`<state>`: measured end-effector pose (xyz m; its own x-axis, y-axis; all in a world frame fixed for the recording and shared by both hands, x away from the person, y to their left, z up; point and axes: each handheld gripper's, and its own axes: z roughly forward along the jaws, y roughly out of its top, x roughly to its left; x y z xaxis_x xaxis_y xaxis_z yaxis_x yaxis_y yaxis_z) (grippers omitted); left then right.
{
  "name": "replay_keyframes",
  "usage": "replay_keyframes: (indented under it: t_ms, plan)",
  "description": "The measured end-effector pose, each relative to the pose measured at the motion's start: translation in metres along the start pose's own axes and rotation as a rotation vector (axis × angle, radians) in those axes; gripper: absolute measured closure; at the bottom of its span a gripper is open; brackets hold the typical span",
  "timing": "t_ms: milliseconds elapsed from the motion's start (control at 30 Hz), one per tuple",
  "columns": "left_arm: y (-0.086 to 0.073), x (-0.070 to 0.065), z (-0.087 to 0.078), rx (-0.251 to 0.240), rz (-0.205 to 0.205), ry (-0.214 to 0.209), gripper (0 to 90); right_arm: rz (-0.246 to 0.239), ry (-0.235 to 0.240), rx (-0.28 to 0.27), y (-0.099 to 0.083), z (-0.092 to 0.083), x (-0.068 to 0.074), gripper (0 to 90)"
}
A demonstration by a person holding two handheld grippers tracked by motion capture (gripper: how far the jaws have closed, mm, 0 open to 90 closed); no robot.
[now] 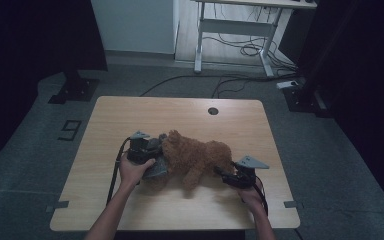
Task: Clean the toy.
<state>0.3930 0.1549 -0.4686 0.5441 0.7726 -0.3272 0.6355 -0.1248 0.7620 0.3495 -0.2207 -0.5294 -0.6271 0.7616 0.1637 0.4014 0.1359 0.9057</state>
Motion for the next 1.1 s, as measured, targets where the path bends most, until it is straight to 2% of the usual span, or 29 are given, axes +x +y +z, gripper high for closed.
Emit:
replay_keyframes:
  t_ms: [67, 167, 300, 400, 467, 500, 600, 700, 800, 867, 967, 1100]
  plan:
    - [0.006, -0.003, -0.01, -0.037, 0.006, -0.001, 78.3, 0.009, 0.005, 0.01, -0.001, -0.001, -0.001, 40.2]
    - [0.023, -0.016, -0.025, -0.102, 0.035, -0.013, 77.9, 0.013, 0.01, 0.007, -0.004, -0.002, -0.002, 39.6]
    - [0.049, -0.04, -0.033, -0.123, 0.107, -0.031, 77.6, 0.014, 0.014, 0.009, -0.006, -0.003, -0.001, 39.4]
    - [0.063, -0.058, -0.026, -0.115, 0.15, -0.044, 77.4, 0.011, 0.014, 0.01, -0.006, -0.004, -0.001, 39.4]
    - [0.067, -0.069, -0.01, -0.087, 0.168, -0.053, 77.4, 0.013, 0.014, 0.008, -0.007, -0.004, 0.0, 39.3]
    - [0.067, -0.075, 0.001, -0.055, 0.179, -0.049, 77.4, 0.012, 0.014, 0.011, -0.007, -0.004, 0.0, 39.3]
    - [0.059, -0.083, 0.037, 0.064, 0.211, -0.003, 77.2, 0.012, 0.012, 0.022, -0.007, -0.005, 0.0, 39.1]
    - [0.048, -0.076, 0.049, 0.103, 0.207, 0.021, 77.1, 0.026, 0.013, 0.028, -0.008, -0.006, -0.002, 39.0]
    - [0.041, -0.065, 0.044, 0.097, 0.18, 0.012, 77.4, 0.051, 0.036, 0.035, -0.009, -0.006, -0.005, 38.0]
    - [0.033, -0.061, 0.039, 0.092, 0.179, 0.013, 77.5, 0.063, 0.047, 0.05, -0.009, -0.005, -0.005, 35.9]
    - [0.016, -0.06, 0.033, 0.066, 0.176, 0.001, 77.7, 0.077, 0.068, 0.07, -0.008, -0.007, -0.005, 31.0]
    - [0.002, -0.06, 0.027, 0.035, 0.176, -0.022, 77.9, 0.105, 0.081, 0.056, -0.003, -0.011, -0.002, 21.2]
